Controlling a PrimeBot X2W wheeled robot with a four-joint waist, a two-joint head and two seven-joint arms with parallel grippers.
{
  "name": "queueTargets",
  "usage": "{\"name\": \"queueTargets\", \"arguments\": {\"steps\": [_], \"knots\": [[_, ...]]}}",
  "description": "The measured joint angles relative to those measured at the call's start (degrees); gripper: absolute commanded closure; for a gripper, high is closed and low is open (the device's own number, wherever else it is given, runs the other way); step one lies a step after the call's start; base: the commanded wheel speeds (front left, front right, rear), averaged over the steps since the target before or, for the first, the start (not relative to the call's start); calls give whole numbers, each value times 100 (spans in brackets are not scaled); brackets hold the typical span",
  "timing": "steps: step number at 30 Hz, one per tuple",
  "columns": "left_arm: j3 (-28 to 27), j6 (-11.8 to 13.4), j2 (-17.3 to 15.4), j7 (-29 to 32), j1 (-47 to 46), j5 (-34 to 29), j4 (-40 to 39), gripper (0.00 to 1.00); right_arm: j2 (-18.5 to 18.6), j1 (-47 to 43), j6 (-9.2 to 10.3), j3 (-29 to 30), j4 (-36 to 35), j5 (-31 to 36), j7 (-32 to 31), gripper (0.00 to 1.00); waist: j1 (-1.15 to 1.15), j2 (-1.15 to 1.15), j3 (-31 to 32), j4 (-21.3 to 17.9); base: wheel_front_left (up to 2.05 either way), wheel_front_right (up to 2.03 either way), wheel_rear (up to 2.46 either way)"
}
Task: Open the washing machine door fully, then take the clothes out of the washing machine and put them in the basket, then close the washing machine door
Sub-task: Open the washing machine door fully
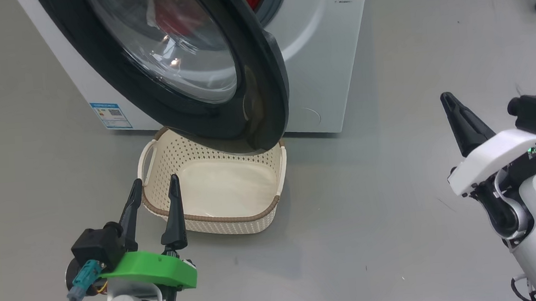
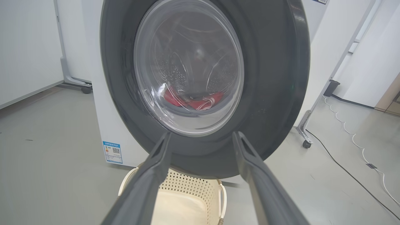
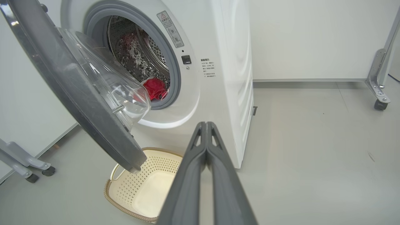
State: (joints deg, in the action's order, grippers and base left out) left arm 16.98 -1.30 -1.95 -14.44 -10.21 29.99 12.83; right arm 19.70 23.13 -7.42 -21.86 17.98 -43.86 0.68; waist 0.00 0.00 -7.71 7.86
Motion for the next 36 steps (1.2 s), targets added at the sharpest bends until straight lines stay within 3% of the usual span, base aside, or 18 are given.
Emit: {"name": "queueTargets", "arguments": {"steps": [9,22,23,24,36], "knots": [[-65,-2,0,0,60,-33,-32,0,3,-720,0,141,-71,129,765,100,0,0,150,-257,0,0,0],[-154,-52,-1,0,182,-35,-64,0,-8,-1059,111,135,-162,377,1165,100,0,0,157,-258,0,0,0],[-162,-53,-1,0,186,-35,-64,0,-9,-1076,112,142,-164,413,1177,43,0,0,157,-257,0,0,0],[-168,-57,-1,0,192,-36,-65,0,-10,-1081,155,149,-168,425,1180,0,0,0,156,-257,0,0,0],[-190,-102,-1,0,208,-44,-77,0,-76,-1193,205,201,-235,464,1236,0,0,0,174,-269,0,0,0]]}}
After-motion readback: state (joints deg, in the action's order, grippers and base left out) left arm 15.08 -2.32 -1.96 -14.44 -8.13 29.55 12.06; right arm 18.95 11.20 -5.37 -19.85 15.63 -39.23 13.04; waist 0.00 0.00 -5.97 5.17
